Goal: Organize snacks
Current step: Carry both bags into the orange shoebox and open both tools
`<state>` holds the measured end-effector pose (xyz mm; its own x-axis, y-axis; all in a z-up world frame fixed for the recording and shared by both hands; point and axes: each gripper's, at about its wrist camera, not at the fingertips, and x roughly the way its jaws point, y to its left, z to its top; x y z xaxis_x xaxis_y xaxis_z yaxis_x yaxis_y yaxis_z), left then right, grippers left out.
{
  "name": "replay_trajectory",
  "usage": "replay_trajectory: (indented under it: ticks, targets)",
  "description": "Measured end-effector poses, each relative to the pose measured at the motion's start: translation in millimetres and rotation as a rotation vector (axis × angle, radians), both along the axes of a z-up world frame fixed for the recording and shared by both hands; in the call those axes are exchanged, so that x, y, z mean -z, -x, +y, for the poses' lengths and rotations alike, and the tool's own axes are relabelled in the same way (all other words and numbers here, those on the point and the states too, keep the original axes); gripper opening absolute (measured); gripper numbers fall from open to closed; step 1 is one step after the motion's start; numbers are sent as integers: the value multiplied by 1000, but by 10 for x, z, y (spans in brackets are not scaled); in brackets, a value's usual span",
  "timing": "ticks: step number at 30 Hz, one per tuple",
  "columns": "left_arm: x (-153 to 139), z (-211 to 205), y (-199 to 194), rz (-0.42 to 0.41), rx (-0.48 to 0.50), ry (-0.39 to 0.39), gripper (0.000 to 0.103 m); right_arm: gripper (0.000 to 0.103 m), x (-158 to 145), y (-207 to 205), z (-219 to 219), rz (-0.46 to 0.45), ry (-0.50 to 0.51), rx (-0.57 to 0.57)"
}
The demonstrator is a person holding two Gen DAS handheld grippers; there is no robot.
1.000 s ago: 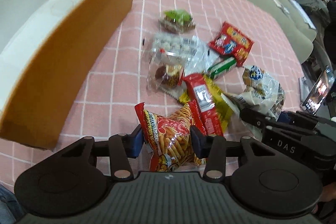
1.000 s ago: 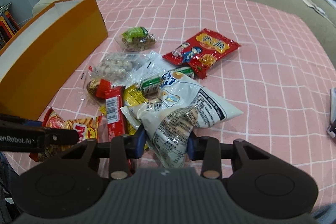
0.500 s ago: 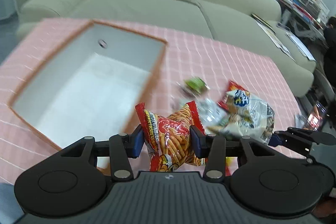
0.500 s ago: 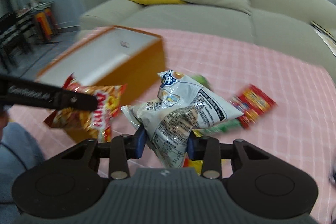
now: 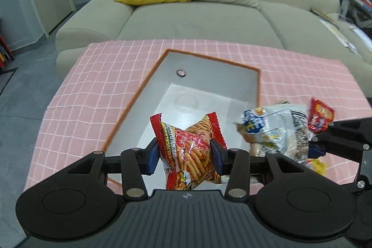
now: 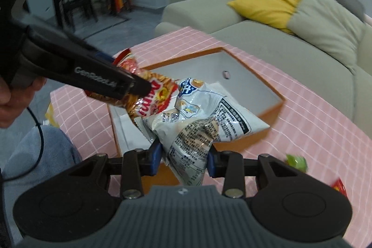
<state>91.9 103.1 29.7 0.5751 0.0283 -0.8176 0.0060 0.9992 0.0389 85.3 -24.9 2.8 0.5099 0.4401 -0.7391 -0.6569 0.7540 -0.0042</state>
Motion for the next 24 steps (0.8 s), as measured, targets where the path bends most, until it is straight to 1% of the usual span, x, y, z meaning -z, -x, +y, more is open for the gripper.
replay_trajectory:
  ticks: [3,6,12,15,19,24]
  targets:
    - [120,52,-127,33,11,-42,50,35,97,-235,200,27,45,-41]
    - [259,142,-205,76,24,-59,50,35,177,-359,349,50,84,-74]
    - [536,242,-358,182,53,-88,50,35,387,-614,576,130,150,-135]
    - [654,260,-420,229,66,-115,49,35,493,-703,654,168,171,-153]
    - [807,290,-486,283,87,-139,48,33,665,-804,730,249,189,-174]
    - [931,279,-520,323,121,-172,48,34,836,-911,809,319,214,-184]
